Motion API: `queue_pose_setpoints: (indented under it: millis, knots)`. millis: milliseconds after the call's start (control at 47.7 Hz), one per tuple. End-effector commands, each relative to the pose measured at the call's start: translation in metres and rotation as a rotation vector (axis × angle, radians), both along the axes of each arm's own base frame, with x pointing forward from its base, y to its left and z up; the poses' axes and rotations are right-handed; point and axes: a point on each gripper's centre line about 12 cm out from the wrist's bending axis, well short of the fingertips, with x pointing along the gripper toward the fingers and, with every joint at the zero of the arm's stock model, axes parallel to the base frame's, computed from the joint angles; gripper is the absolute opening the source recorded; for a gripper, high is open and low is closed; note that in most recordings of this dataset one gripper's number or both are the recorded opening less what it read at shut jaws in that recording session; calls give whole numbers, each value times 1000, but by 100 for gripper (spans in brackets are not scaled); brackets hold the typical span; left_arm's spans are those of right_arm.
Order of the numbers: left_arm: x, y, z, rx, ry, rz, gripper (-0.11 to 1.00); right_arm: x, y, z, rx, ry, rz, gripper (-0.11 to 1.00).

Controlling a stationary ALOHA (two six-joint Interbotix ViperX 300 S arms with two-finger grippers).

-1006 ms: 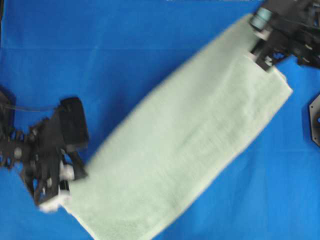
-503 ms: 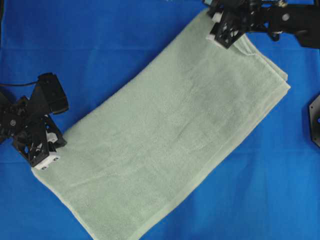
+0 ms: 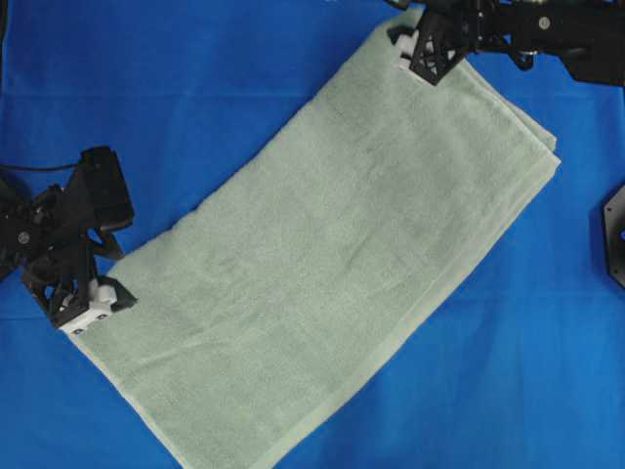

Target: Fold a bath towel.

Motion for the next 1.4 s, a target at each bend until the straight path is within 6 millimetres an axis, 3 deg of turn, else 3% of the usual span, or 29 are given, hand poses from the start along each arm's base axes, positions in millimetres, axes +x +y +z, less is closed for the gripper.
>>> queue_pose_setpoints:
  millis: [0,210,419,608,817,1110,1383]
  knots:
    - [2,0,11,10,-37,-19,87,-7,5,27,-33,-49,-16,68]
    - [-8,2,32,58,-111,-92,86,-40,36,49,31,-91,-108,67]
    - [-18,5,56,124,-234,-178,86,-73,82,45,143,-76,-151,66]
    - [-23,6,65,159,-285,-218,86,-92,100,41,216,-99,-176,66]
    - [-23,6,63,163,-278,-222,86,-93,89,28,228,-68,-217,66]
    - [-23,6,62,162,-274,-221,86,-86,53,-33,303,-43,-264,66]
    - [-22,7,60,164,-264,-213,86,-84,34,-82,371,-15,-283,66]
